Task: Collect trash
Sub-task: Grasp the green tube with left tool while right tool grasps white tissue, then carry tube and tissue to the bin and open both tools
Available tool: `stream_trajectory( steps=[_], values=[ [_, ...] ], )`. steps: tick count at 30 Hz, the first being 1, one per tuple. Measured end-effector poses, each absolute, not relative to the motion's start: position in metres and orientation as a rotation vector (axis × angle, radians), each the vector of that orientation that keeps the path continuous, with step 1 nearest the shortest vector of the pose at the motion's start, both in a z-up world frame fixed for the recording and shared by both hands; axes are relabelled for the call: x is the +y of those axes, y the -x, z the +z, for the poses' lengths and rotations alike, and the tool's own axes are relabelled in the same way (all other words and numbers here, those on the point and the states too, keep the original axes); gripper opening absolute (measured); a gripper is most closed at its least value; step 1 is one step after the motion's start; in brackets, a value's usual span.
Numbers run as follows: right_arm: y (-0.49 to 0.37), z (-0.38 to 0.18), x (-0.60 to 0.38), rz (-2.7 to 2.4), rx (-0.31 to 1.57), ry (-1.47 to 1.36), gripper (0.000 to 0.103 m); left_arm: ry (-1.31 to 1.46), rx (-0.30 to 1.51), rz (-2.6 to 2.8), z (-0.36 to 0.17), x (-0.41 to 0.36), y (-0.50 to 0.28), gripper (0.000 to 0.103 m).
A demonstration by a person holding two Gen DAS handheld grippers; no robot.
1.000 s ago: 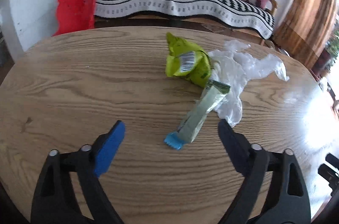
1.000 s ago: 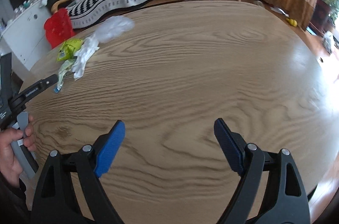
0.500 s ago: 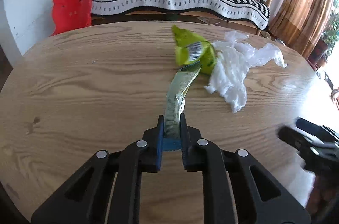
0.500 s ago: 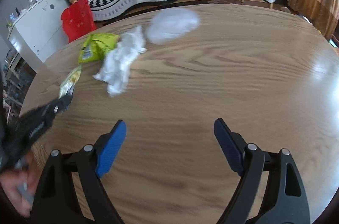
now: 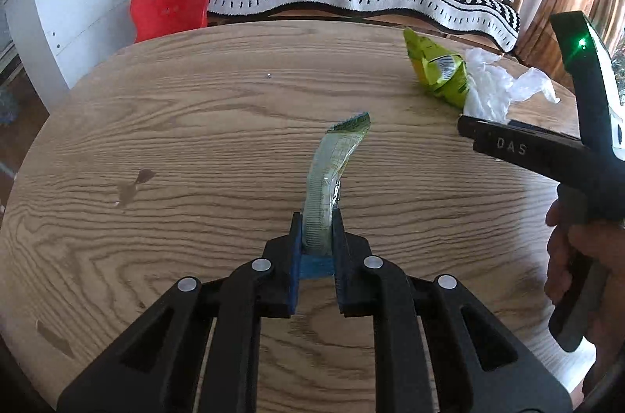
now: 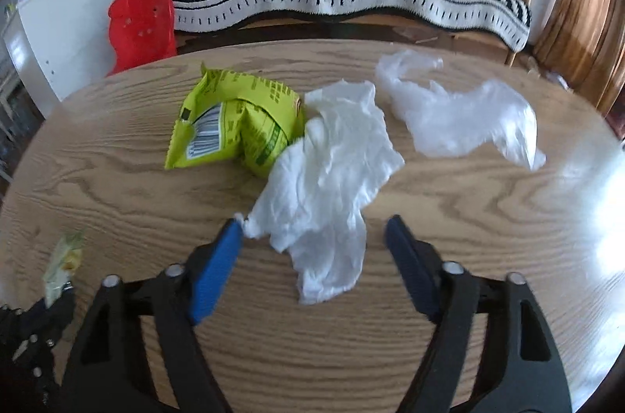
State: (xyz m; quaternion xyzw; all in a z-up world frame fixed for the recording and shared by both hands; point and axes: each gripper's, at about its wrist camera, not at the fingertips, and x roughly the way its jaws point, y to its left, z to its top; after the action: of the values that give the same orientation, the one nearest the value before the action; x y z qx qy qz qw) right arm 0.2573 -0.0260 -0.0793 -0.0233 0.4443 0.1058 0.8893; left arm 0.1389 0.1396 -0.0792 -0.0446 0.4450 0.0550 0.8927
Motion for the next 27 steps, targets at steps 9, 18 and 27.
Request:
stream_trajectory(
  steps=[9,18,27],
  values=[
    [-0.227,-0.07,-0.051,0.292,0.931,-0.005,0.011,0.12,0.895,0.079,-0.066,0.124,-0.139,0.013],
    [-0.146,-0.026,-0.122,0.269,0.877,0.014,0.011,0.095,0.863,-0.032,-0.045,0.052,-0.122,0.013],
    [-0.079,-0.009,-0.271,0.079,0.861,-0.044,0.011,0.021,0.842,-0.229,-0.027,-0.083,-0.106,0.013]
  ],
)
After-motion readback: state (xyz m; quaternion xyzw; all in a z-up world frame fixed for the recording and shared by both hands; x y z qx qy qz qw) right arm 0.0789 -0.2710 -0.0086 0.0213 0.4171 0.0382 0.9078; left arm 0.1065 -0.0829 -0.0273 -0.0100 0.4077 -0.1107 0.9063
